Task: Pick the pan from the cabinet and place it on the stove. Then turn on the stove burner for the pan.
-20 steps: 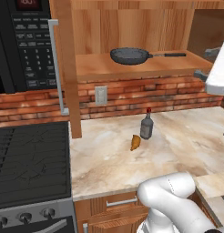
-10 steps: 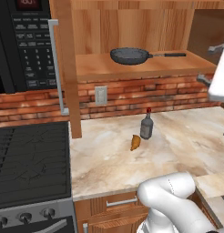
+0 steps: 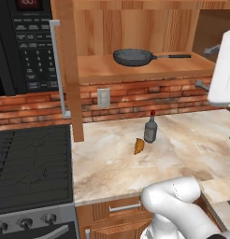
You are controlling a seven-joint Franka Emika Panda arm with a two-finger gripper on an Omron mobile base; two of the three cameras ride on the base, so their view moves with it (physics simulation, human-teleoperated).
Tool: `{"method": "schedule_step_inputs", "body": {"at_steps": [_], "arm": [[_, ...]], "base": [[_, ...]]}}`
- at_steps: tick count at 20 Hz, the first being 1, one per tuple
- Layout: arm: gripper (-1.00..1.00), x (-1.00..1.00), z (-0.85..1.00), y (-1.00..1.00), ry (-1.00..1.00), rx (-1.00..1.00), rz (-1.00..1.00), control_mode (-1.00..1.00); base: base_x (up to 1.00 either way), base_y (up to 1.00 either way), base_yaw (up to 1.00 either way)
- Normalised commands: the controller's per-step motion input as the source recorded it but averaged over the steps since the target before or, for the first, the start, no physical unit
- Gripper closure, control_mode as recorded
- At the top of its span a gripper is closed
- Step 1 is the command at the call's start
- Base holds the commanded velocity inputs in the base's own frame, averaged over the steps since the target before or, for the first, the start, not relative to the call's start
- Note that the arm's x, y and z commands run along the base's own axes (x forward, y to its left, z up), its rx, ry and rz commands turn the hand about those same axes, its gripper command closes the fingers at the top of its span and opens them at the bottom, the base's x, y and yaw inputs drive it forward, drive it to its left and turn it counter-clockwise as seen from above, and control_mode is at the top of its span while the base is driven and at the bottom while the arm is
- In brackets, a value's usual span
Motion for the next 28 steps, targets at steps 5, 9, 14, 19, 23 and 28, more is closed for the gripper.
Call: {"method": "schedule_step_inputs", "body": {"at_steps": [5, 9, 14, 19, 23, 28], "arm": [[-1.00, 0.04, 0.00, 0.05, 0.00, -0.12, 0.00, -1.00], [-1.00, 0.09, -0.05, 0.00, 0.00, -0.05, 0.00, -1.00], [-1.00, 0.17, -0.11, 0.00, 0.01, -0.03, 0.00, -1.00], [-1.00, 0.21, -0.13, 0.00, 0.01, 0.00, 0.00, -1.00], [-1.00, 0.16, -0.08, -0.08, 0.01, 0.00, 0.00, -1.00], [-1.00, 0.19, -0.01, -0.13, 0.05, 0.00, 0.00, -1.00]], "base": [[0.00, 0.00, 0.00], [0.00, 0.00, 0.00], [0.00, 0.00, 0.00], [0.00, 0.00, 0.00], [0.00, 0.00, 0.00], [0.00, 0.00, 0.00]]}}
